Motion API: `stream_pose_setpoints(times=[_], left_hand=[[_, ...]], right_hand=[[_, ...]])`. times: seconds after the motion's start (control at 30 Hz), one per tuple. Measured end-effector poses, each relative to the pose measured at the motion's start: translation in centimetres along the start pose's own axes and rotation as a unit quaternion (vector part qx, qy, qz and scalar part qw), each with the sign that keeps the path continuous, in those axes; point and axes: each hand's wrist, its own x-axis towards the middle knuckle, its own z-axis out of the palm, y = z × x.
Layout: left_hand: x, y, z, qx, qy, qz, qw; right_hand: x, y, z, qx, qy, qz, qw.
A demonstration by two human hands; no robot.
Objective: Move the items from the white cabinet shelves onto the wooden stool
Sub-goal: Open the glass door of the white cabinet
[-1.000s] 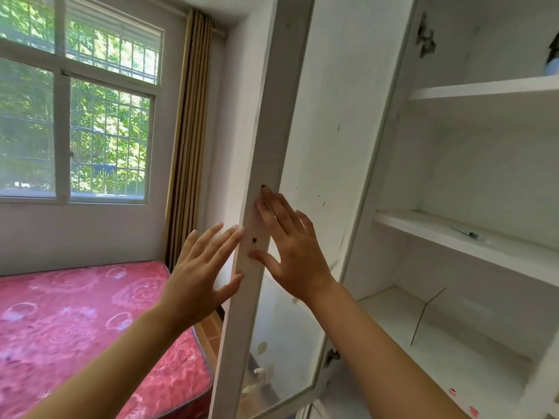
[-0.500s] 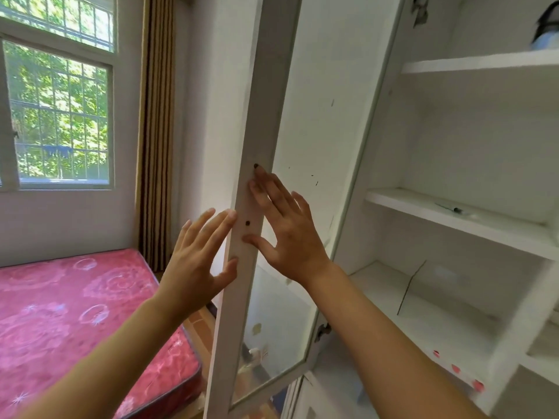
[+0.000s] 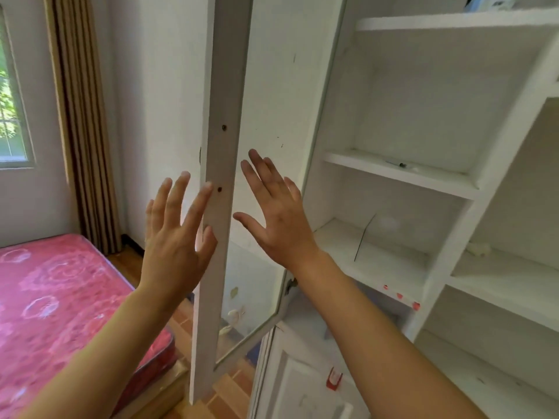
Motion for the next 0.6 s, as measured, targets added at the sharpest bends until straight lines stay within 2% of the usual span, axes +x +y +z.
stream_pose_setpoints(times=[0.37,0.6], left_hand=[[-3.7,7.2,2.9,-0.052,0.019,0.068,0.996],[-6.4,11.4,9.2,-0.094,-0.058,0.017,0.994]], right_hand=[[-7.2,3.6,-1.7,0.032,-0.034,0.075,0.996],[-13.4,9.1,-1.3,0.065,-0.046,0.129,0.988]])
